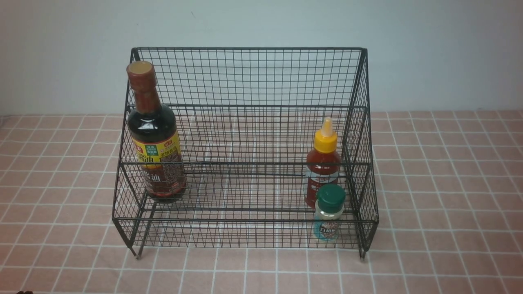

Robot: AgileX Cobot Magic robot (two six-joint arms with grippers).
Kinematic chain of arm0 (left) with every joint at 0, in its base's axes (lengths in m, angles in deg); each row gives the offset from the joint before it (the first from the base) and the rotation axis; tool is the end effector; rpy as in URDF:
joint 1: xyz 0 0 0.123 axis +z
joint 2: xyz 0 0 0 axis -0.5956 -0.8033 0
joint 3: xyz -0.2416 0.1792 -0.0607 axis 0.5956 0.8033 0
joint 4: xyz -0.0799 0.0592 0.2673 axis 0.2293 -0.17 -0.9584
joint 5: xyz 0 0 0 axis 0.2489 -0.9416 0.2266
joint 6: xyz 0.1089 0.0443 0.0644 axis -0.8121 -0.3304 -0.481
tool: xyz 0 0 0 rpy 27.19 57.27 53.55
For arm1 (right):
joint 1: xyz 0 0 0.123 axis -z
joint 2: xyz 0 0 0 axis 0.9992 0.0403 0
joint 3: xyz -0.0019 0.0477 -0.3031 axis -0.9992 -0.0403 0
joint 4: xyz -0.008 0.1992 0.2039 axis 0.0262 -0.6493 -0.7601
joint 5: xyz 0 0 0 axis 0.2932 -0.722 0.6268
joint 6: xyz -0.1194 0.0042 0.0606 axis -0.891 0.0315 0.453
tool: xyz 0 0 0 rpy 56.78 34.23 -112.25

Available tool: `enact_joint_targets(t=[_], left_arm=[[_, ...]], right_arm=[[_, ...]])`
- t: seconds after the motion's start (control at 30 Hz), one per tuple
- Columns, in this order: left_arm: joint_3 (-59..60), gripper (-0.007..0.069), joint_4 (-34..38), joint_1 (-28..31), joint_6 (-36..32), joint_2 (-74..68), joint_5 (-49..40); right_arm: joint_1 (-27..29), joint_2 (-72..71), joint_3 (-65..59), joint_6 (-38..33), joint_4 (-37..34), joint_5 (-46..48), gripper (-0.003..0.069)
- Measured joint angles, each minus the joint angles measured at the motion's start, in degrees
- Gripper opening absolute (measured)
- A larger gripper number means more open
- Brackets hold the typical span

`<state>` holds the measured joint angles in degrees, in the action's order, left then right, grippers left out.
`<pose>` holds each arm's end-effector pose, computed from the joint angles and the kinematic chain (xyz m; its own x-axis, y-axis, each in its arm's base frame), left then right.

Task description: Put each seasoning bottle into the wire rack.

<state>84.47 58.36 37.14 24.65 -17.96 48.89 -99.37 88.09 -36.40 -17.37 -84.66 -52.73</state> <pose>0.1053 -0.0039 0.1572 -0.3006 0.0195 -0.9536 0.0325 0.9994 0.0102 0.1055 0.0277 0.1903 -0.1329 -0.0544 -0.9896 -0.2476 0.9687 -0.0200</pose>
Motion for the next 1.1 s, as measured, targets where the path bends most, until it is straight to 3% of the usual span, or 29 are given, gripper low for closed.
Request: enact_joint_targets(t=[0.1, 0.2, 1.1], left_arm=[[0.00, -0.0007, 0.00, 0.00, 0.00, 0.00, -0.04], [0.00, -0.0007, 0.02, 0.12, 0.00, 0.00, -0.10], [0.00, -0.0007, 0.02, 0.21, 0.00, 0.00, -0.15]], right_arm=[[8.33, -0.31, -2.33, 0.00, 0.00, 4.23, -0.0013], [12.21, -0.42, -2.16, 0.06, 0.06, 6.76, -0.0013], [12.89, -0.45, -2.11, -0.05, 0.06, 7.08, -0.0013]])
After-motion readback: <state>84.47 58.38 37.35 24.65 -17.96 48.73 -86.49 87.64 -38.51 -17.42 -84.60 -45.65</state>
